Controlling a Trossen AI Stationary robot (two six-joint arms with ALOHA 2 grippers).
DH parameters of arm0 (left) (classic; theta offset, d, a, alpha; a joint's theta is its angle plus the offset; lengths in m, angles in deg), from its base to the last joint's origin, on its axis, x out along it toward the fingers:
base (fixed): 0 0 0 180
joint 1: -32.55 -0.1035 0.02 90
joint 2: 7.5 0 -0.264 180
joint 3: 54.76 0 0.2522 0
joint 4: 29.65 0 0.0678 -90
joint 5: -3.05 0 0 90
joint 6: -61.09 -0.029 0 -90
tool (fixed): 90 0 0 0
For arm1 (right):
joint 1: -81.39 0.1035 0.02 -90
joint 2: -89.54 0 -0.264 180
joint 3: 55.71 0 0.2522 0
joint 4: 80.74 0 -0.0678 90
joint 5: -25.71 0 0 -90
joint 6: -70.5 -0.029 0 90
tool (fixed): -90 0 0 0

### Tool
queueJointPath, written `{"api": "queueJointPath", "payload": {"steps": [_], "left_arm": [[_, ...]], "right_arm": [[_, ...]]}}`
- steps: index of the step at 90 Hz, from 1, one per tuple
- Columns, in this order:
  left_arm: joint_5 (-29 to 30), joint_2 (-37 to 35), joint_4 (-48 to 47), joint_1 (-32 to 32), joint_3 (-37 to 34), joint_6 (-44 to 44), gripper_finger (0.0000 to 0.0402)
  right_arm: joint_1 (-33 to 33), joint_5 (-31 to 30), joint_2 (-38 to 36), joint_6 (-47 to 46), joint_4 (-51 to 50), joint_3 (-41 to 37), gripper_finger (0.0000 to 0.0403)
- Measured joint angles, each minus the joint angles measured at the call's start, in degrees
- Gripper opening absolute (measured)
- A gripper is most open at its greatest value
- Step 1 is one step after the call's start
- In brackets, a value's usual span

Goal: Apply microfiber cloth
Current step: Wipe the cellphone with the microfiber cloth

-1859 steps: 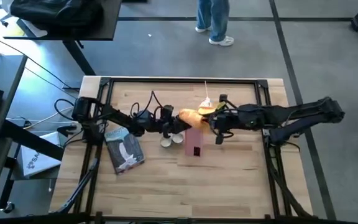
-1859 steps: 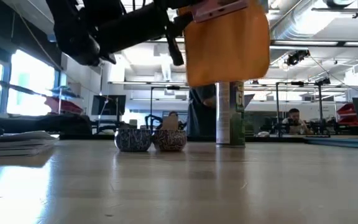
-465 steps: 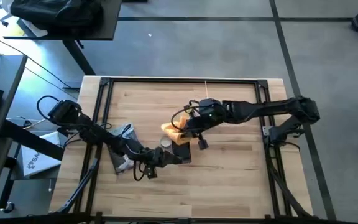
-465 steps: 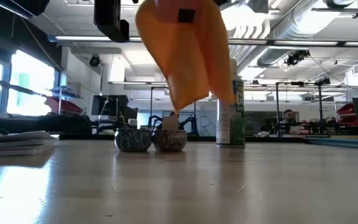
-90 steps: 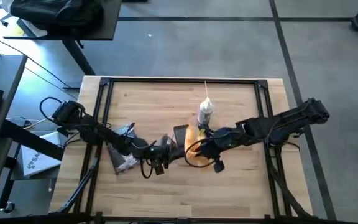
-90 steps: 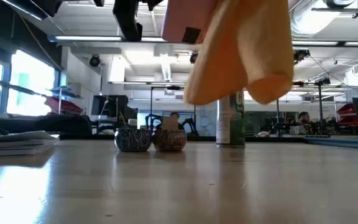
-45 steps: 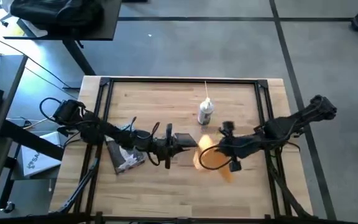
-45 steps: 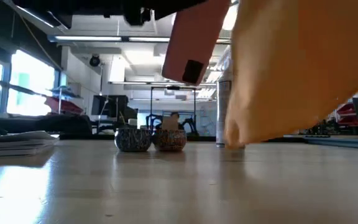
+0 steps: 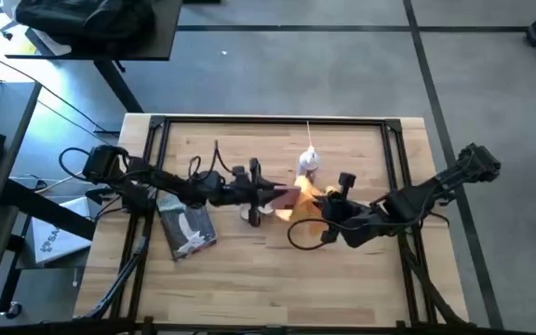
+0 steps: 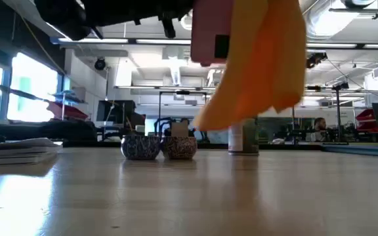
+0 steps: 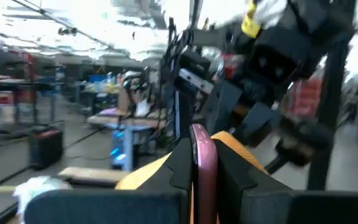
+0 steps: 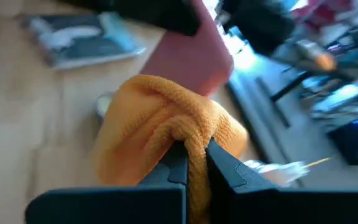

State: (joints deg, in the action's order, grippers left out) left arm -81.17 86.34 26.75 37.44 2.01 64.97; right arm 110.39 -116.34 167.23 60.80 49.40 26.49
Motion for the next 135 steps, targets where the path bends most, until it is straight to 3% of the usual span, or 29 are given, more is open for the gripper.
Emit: {"api": "queueJointPath", "payload": {"steps": [20,31,42,65,75,85,104,124,135], "left_arm": [[1.89,-0.02,17.92,-0.37,-7.80,0.54,0.0012],[2.67,0.00,18.84,0.36,-11.14,0.50,0.0012],[2.41,0.00,19.77,1.58,-12.39,0.50,0.0012],[3.60,0.00,19.15,2.79,-12.10,-3.49,0.0012],[5.12,1.17,15.97,2.18,-10.88,-3.01,0.0012],[4.80,5.97,17.25,2.16,-8.60,-0.29,0.0012],[4.82,16.52,19.47,2.32,-3.12,3.14,0.0012],[4.82,20.76,19.77,3.01,1.62,2.09,0.0012],[4.42,21.22,19.77,3.11,2.90,0.97,0.0012]], "right_arm": [[0.64,-0.09,0.78,-9.32,-0.47,0.00,0.0000],[0.73,-0.44,2.96,-13.76,1.25,-1.87,0.0000],[0.12,0.62,4.95,-20.12,5.31,-10.01,0.0000],[-0.36,7.41,4.94,-22.76,33.72,-30.12,0.0012],[-2.47,13.47,4.89,-22.60,43.11,-36.05,0.0050],[-4.43,15.78,4.87,-23.96,47.00,-39.50,0.0101],[-5.03,18.14,4.77,-20.40,43.65,-38.74,0.0183],[-4.65,28.27,3.52,-20.94,17.22,-27.79,0.0226],[-2.78,28.33,3.41,-21.58,9.48,-23.85,0.0231]]}}
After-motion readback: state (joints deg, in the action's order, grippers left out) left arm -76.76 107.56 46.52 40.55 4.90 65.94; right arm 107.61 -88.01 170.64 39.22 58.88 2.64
